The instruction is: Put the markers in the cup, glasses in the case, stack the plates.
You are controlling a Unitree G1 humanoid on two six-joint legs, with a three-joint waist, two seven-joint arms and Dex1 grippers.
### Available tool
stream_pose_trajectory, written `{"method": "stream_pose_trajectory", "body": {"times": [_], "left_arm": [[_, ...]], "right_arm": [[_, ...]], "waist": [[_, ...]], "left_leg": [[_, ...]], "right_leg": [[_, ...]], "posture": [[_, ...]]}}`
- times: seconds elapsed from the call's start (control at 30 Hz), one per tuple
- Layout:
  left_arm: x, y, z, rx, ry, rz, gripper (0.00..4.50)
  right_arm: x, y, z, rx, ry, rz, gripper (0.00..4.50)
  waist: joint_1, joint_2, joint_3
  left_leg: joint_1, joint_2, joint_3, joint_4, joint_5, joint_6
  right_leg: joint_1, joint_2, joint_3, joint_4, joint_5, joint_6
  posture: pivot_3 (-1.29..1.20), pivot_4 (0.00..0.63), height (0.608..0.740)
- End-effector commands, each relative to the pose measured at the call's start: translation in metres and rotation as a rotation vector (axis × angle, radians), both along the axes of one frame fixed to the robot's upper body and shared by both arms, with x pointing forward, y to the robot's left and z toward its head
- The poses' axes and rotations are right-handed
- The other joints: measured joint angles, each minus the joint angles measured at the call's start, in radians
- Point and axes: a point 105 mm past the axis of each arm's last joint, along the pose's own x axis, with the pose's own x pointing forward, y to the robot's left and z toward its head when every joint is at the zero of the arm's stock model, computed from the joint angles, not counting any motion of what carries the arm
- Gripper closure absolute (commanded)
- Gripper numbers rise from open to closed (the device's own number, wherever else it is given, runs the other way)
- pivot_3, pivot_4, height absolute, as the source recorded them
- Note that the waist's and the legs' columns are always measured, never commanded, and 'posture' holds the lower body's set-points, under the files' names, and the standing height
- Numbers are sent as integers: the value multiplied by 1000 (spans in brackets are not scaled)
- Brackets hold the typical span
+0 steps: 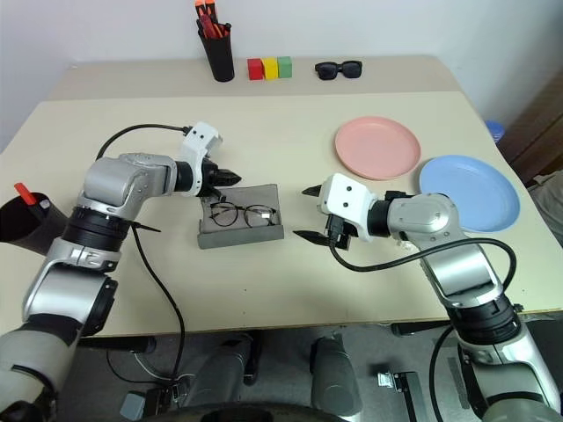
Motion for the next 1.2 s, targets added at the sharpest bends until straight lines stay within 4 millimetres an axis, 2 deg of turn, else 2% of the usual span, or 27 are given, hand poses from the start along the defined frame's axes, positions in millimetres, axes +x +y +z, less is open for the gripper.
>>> {"method": "stream_pose_trajectory", "body": {"times": [0.03,0.2,0.4,0.57,0.7,0.8,0.87,1.0,1.1,1.2], "left_arm": [[-6,0,11,36,-42,-84,4315],[-31,2,8,61,-69,-234,4315],[-67,3,3,87,-135,-388,4315],[-81,6,-4,140,-207,-443,4315],[-74,4,18,23,-429,-349,4315],[-81,3,28,-43,-554,-327,4315],[-90,2,23,-66,-564,-323,4315],[-104,-4,18,-113,-553,-307,4315],[-112,-7,18,-146,-548,-294,4401],[-115,-8,18,-161,-544,-274,4401]], "right_arm": [[-5,-4,17,28,-60,-12,627],[-4,-8,16,33,-51,-27,627],[11,-18,11,23,-44,-77,627],[37,-33,6,-17,-51,-198,627],[83,-63,-4,-101,-110,-457,627],[104,-83,-15,-187,-162,-578,627],[117,-97,-23,-267,-213,-638,627],[132,-110,-35,-328,-257,-701,627],[136,-112,-36,-333,-275,-707,1487],[137,-109,-35,-316,-281,-693,3013]], "waist": [[3,0,0],[3,0,0],[3,0,0],[5,0,0],[4,1,0],[3,1,0],[3,1,0],[1,1,0],[2,1,0],[3,1,0]], "left_leg": [[0,0,-1,0,0,0],[0,1,-2,0,0,0],[0,1,-2,0,0,0],[0,1,-1,0,0,0],[0,1,-1,0,0,0],[0,0,-1,0,0,0],[0,0,-1,0,0,0],[1,0,1,0,0,0],[1,0,1,1,0,0],[1,0,1,1,0,0]], "right_leg": [[0,0,0,0,0,0],[0,-2,0,-1,0,0],[0,-3,1,-1,-2,-3],[0,-4,1,-1,-2,-4],[0,-4,1,-1,-2,-4],[0,-5,1,-1,-2,-4],[-1,-5,1,-1,-1,-3],[0,-4,1,-1,0,-1],[1,-3,1,-1,0,-1],[2,-3,1,-1,0,-1]], "posture": [[0,150,740],[0,150,740],[0,150,740],[0,150,740],[0,150,740],[0,150,740],[0,150,740],[0,150,740],[0,150,740],[0,150,740]]}}
